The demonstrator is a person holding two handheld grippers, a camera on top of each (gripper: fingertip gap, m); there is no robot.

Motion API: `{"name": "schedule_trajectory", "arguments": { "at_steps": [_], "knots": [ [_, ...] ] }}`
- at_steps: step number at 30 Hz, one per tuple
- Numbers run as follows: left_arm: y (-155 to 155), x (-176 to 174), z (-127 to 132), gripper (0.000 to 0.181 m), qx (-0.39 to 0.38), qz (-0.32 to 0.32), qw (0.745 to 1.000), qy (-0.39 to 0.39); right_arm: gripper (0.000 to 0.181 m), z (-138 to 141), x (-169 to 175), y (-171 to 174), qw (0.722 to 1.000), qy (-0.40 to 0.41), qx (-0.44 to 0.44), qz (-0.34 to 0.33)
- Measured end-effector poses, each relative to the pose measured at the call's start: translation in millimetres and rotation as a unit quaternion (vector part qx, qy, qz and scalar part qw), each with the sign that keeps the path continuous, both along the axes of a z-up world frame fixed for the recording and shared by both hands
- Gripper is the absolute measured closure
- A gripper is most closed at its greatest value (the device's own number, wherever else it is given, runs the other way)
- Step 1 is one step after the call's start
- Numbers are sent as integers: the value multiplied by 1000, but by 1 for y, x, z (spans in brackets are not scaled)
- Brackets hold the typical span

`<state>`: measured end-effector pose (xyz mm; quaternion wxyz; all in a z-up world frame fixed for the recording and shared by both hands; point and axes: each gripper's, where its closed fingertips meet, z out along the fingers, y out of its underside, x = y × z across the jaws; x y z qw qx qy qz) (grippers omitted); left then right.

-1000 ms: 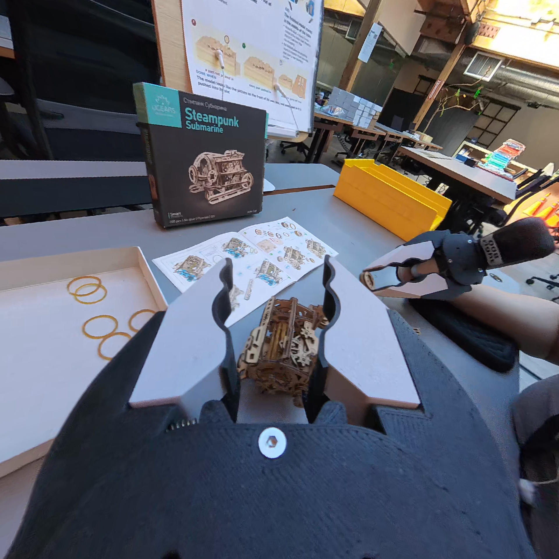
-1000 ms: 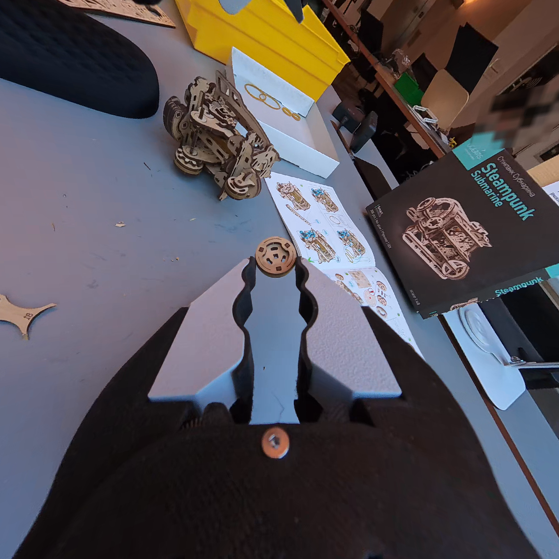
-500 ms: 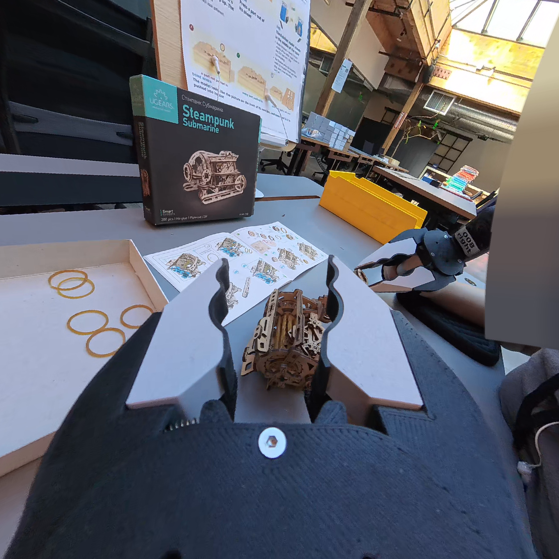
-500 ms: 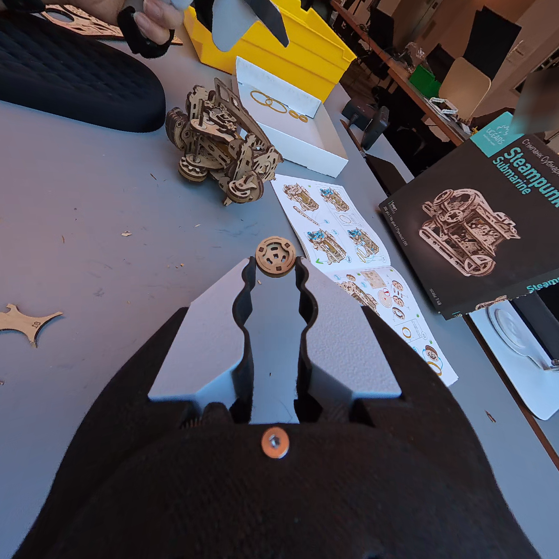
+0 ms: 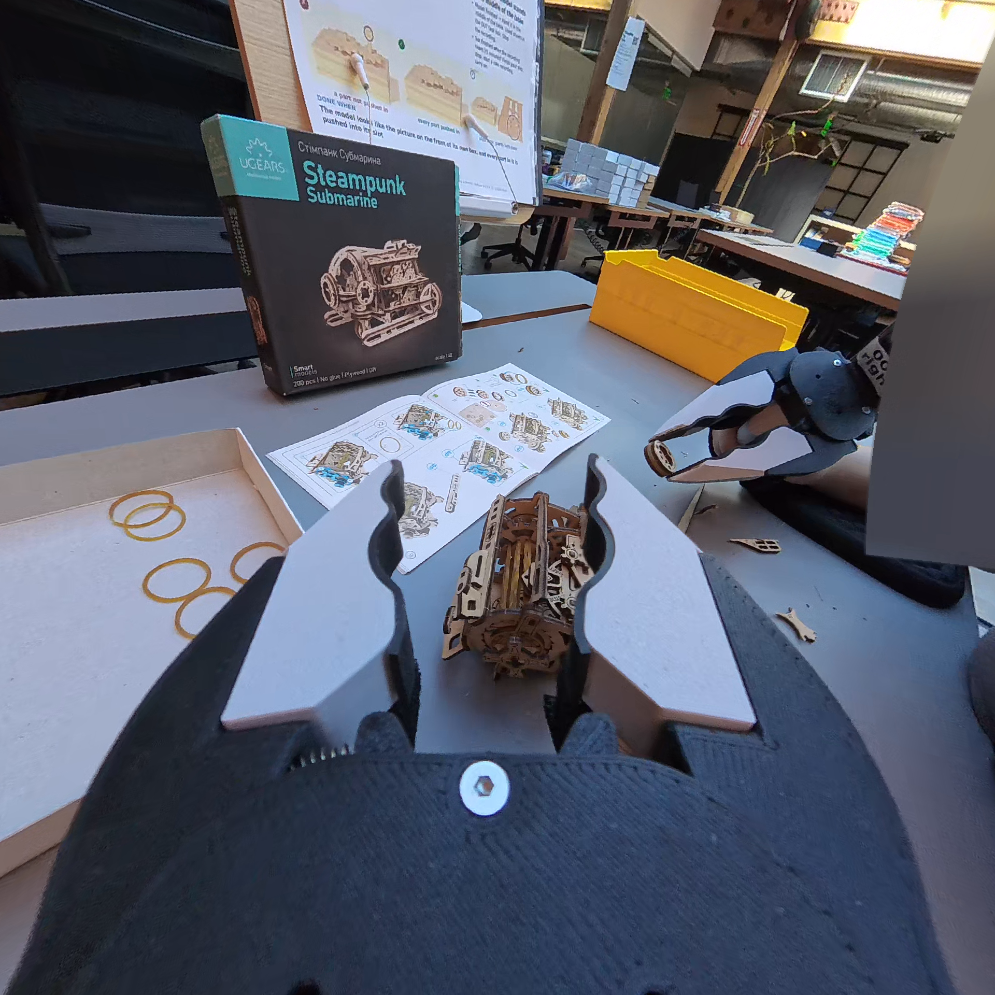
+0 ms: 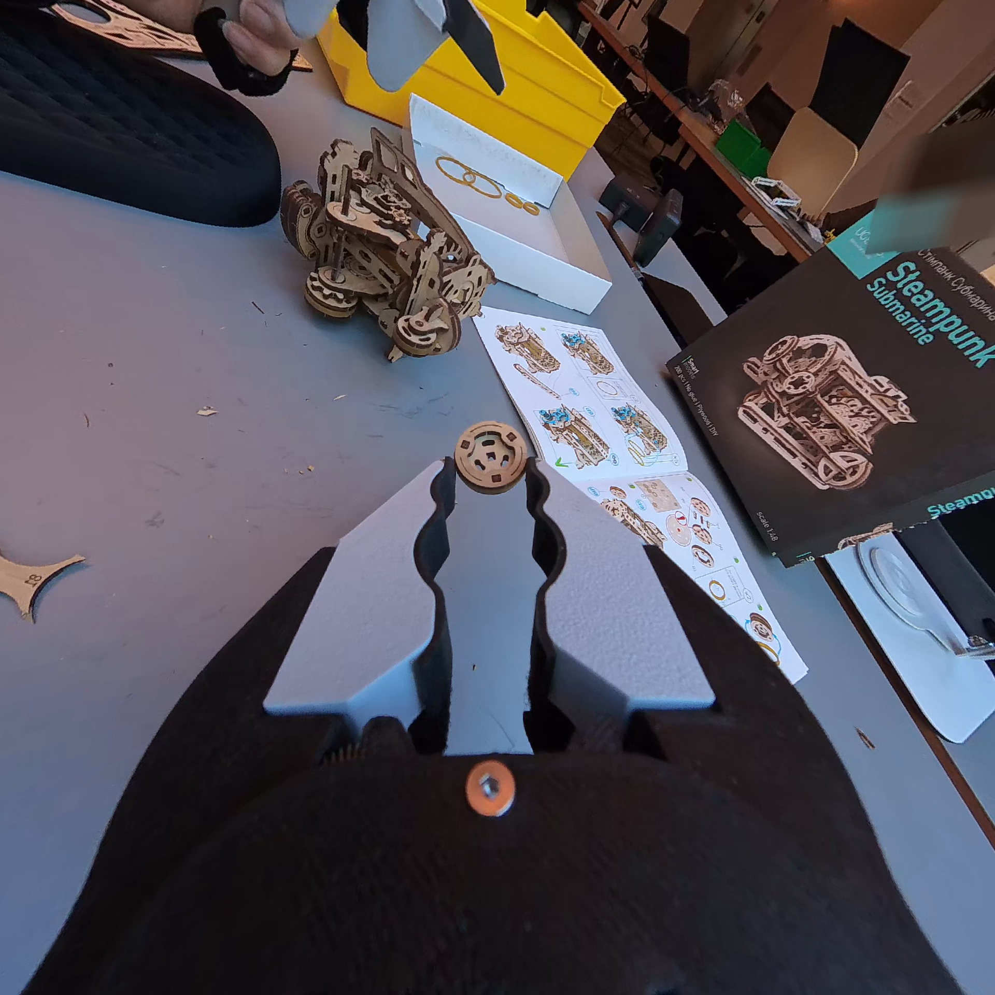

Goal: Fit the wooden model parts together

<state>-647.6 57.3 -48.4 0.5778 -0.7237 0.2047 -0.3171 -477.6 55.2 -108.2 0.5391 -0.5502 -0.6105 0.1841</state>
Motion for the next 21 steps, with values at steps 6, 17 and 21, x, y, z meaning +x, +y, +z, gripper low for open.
{"name": "schedule_trajectory", "arguments": {
  "at_steps": [6, 17, 21],
  "knots": [
    [-3, 3, 4, 113, -1, -8, 1000, -16, 156, -3, 0, 0, 1000, -10, 9, 0],
    [-7, 4, 11, 114, 4, -13, 999, -30, 156, 4, -10, -12, 1000, 12, 2, 20],
    [-7, 4, 11, 114, 4, -13, 999, -32, 156, 5, -17, -21, 999, 7, 18, 32]
  ]
}}
